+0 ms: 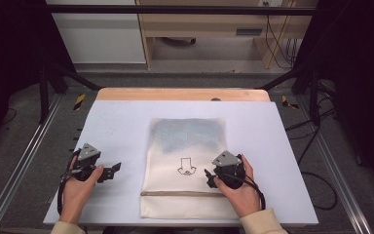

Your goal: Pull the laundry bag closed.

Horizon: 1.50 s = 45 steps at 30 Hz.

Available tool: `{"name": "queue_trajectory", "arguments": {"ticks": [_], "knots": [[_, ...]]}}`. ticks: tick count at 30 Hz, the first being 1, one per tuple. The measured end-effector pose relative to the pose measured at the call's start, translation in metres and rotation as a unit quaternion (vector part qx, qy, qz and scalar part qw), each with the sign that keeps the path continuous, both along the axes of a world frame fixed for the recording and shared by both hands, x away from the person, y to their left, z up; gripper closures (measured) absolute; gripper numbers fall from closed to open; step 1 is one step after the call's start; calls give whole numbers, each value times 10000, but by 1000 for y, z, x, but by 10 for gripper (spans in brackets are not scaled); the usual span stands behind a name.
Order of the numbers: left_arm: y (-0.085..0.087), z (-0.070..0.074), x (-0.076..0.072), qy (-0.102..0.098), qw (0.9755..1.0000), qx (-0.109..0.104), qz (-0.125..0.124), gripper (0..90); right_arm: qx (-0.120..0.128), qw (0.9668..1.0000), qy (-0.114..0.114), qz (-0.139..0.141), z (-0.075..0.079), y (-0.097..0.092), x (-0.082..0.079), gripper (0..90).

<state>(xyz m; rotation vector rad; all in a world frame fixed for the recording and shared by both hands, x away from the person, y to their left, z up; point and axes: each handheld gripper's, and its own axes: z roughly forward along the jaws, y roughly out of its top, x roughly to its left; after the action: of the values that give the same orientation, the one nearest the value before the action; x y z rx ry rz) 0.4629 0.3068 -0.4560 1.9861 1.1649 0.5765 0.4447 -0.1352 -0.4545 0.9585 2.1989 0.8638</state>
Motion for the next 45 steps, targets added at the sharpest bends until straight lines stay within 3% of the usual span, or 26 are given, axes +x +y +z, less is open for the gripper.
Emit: {"name": "queue_trajectory", "arguments": {"ticks": [3,7,12,15,17,22,24,31,32,35,37,45], "knots": [[7,4,-10,162,9999,19,51,80,-20,9997,192,156,-2,4,0,176],[5,11,-24,65,9996,259,-46,108,-183,9984,411,336,-2,14,-2,179],[1,6,-26,128,9990,434,-52,89,-386,9944,748,638,3,37,-2,111],[-2,7,-29,120,9986,510,-45,88,-479,9918,893,773,5,48,-1,126],[-3,7,-32,104,9984,554,-23,88,-548,9889,999,954,7,59,-3,175],[-5,9,-38,-51,9991,409,-68,87,-767,9797,1150,1449,14,85,-6,258],[-5,9,-36,-150,9985,524,-18,82,-836,9764,1165,1615,17,97,-7,272],[-2,5,-32,62,9984,558,13,82,-983,9664,1254,2017,23,124,-11,334],[-1,5,-32,95,9984,553,4,82,-1015,9629,1307,2131,24,128,-11,358],[0,5,-31,144,9985,522,-11,82,-1032,9599,1327,2243,27,136,-12,398],[1,5,-30,139,9987,493,30,83,-998,9585,1331,2313,29,141,-13,436],[8,5,-27,86,9990,418,148,83,-1022,9467,1503,2659,34,160,-12,602]]}}
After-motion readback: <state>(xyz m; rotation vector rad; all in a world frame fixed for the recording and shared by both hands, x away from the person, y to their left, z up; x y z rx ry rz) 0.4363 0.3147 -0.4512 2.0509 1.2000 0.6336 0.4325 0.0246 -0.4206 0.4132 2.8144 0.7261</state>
